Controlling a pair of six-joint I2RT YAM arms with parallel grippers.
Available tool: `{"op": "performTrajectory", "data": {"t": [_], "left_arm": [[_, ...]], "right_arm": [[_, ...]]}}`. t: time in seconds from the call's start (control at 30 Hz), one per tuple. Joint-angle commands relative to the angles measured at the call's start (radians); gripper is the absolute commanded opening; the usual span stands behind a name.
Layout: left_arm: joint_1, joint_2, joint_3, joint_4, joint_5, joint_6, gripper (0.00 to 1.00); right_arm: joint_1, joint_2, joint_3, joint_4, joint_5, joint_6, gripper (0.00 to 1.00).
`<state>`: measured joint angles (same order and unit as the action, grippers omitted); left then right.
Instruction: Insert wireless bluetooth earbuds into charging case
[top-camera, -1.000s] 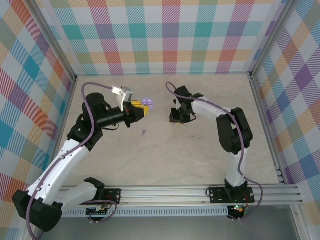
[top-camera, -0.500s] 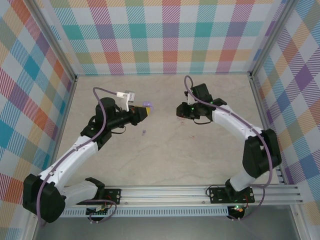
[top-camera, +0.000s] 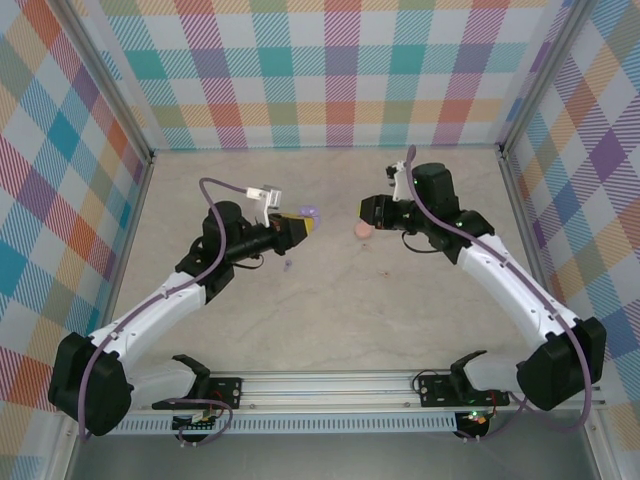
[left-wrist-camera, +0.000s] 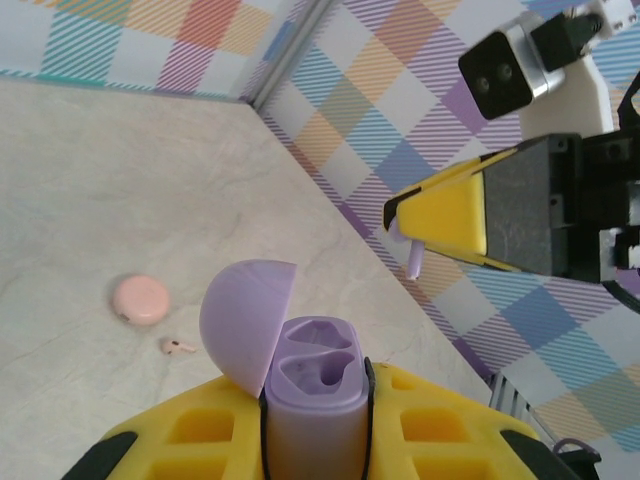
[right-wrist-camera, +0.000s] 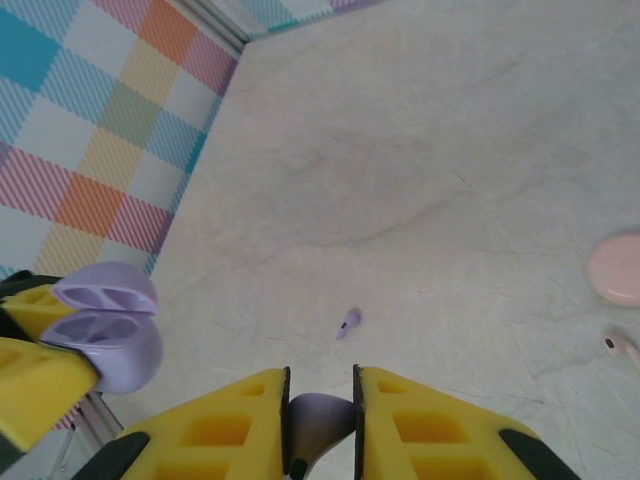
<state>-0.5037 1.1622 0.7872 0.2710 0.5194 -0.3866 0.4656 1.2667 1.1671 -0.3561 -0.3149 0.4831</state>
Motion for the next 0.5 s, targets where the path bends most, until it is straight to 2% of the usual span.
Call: {"op": "performTrajectory", "data": {"t": [0.0,0.23,0.47], "left_arm": [[-0.021,-0.028,-0.025,0.102,0.04,0.062,0.15],[-0.062,-0.062,-0.03,0.119,0.063,0.149,0.15],[-0.092,-0.058,-0.003,0.091,0.085,0.179,0.15]], "right_arm": [[0.021,-0.053,-0.011,0.053,-0.053,-0.018,0.22],[0.072,-0.106,0.003,0.072,-0.055,-0.041,0.22],[0.127,-0.122,0.017,0.082,-0.018,-0.057,0.22]]}}
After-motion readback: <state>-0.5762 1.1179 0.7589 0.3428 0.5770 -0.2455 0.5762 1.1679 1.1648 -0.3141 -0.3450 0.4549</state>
